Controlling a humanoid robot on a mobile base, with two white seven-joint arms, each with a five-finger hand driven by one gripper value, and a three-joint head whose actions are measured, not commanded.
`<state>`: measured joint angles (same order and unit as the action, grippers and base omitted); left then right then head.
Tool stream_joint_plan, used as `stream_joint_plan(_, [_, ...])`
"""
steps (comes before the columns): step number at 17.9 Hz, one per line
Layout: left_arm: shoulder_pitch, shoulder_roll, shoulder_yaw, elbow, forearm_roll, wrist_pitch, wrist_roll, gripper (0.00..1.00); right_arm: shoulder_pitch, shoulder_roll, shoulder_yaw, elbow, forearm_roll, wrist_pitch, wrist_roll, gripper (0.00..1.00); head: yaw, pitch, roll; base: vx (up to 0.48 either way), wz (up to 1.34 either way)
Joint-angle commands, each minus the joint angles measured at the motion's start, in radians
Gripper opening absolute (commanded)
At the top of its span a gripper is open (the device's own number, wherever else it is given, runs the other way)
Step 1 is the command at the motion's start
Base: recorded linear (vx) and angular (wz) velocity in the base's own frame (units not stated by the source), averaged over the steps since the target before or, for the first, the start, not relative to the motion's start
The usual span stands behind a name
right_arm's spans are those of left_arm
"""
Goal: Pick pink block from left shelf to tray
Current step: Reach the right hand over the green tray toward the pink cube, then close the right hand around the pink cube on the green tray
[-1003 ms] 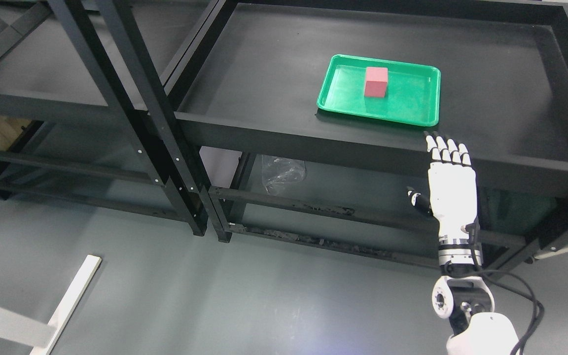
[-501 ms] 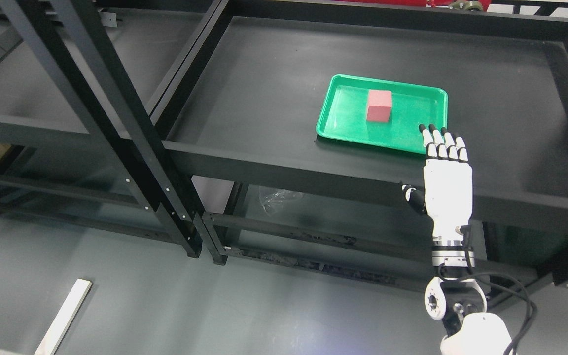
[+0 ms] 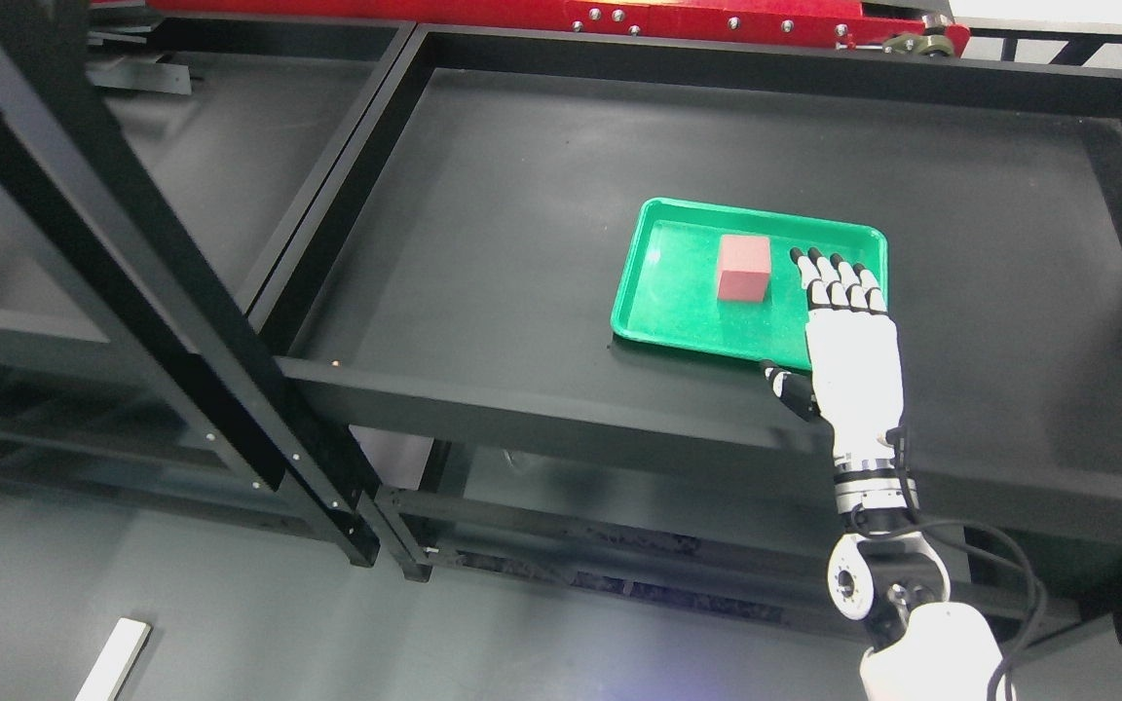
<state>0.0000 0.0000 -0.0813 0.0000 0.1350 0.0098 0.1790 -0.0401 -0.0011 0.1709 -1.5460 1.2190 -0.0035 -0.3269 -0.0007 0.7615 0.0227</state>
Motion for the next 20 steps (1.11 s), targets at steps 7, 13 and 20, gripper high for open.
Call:
stream_joint_plan(7, [-0.029, 0.017, 0.0, -0.017, 0.0, -0.001, 0.0, 1.0, -0.09, -0.016, 0.015, 0.13, -0.049, 0.002, 0.222, 0.98, 0.0, 0.0, 0.0, 0.218, -0.09])
stream_joint_plan(13, [-0.029, 0.017, 0.0, -0.017, 0.0, -0.001, 0.0, 1.0, -0.09, -0.016, 0.021, 0.159, -0.036, 0.002, 0.287, 0.98, 0.0, 0.0, 0.0, 0.162, -0.09])
stream_joint_plan(20, [-0.029, 0.017, 0.0, -0.017, 0.0, -0.001, 0.0, 1.0, -0.113, -0.028, 0.027, 0.168, -0.036, -0.003, 0.425, 0.98, 0.0, 0.0, 0.0, 0.114, 0.0])
